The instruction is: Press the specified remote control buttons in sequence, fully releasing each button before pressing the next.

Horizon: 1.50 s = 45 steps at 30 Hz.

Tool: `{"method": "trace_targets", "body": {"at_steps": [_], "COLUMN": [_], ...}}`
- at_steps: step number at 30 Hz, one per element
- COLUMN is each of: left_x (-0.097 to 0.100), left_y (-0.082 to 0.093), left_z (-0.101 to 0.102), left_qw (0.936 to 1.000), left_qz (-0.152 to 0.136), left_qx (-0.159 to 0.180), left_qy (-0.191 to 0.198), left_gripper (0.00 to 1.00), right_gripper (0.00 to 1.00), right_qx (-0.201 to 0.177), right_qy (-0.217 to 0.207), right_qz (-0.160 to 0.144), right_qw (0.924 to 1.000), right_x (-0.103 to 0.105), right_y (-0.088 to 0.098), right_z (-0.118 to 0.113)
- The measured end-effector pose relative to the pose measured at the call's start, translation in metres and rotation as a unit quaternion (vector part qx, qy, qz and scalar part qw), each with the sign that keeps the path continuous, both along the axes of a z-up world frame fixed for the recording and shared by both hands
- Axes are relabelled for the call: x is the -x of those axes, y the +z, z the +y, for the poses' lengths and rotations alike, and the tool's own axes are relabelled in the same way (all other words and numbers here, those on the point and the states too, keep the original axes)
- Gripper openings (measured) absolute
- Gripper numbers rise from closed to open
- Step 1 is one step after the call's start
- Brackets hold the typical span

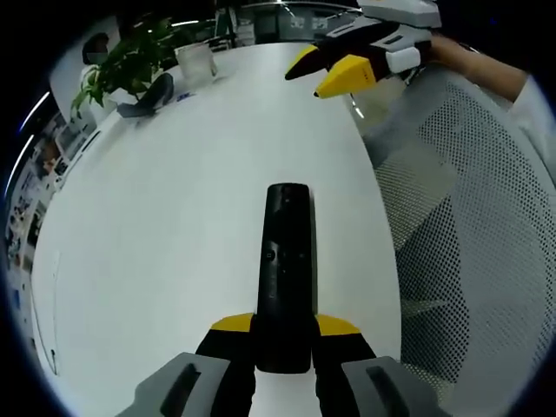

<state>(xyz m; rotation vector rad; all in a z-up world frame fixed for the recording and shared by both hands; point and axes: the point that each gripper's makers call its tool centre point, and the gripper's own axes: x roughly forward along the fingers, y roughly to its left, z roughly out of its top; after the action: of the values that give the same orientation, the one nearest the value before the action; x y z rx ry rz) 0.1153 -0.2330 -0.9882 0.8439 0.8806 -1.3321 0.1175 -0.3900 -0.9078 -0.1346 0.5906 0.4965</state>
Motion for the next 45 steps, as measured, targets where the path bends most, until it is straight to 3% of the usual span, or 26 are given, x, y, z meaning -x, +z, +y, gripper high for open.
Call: {"method": "trace_targets", "body": {"at_steps": [17, 25, 31, 39, 45], "left_x": [0.015, 0.015, 0.015, 0.015, 0.016], "left_y": [0.0, 0.0, 0.0, 0.0, 0.001], "left_z": [0.0, 0.0, 0.0, 0.001, 0.0], "left_qw": [1.0, 0.9999, 0.9998, 0.9996, 0.9995], "left_qz": [0.0, 0.001, 0.005, 0.004, 0.002], "left_qx": [0.009, 0.008, 0.014, 0.025, 0.028], "left_qy": [0.004, 0.009, 0.011, 0.01, 0.012], "left_gripper": [0.24, 0.24, 0.24, 0.24, 0.24], "right_gripper": [0.31, 0.28, 0.26, 0.08, 0.04], "right_qx": [-0.007, -0.004, -0.033, -0.002, 0.018], "right_qy": [0.023, 0.046, 0.04, 0.102, 0.14], "right_qz": [0.018, 0.044, 0.057, 0.073, 0.074], "right_qw": [0.9995, 0.9979, 0.997, 0.992, 0.9872], "right_x": [0.006, 0.013, 0.014, 0.022, 0.018], "right_y": [-0.005, -0.013, -0.012, -0.012, -0.011], "right_z": [0.01, 0.017, 0.018, 0.033, 0.042]}}
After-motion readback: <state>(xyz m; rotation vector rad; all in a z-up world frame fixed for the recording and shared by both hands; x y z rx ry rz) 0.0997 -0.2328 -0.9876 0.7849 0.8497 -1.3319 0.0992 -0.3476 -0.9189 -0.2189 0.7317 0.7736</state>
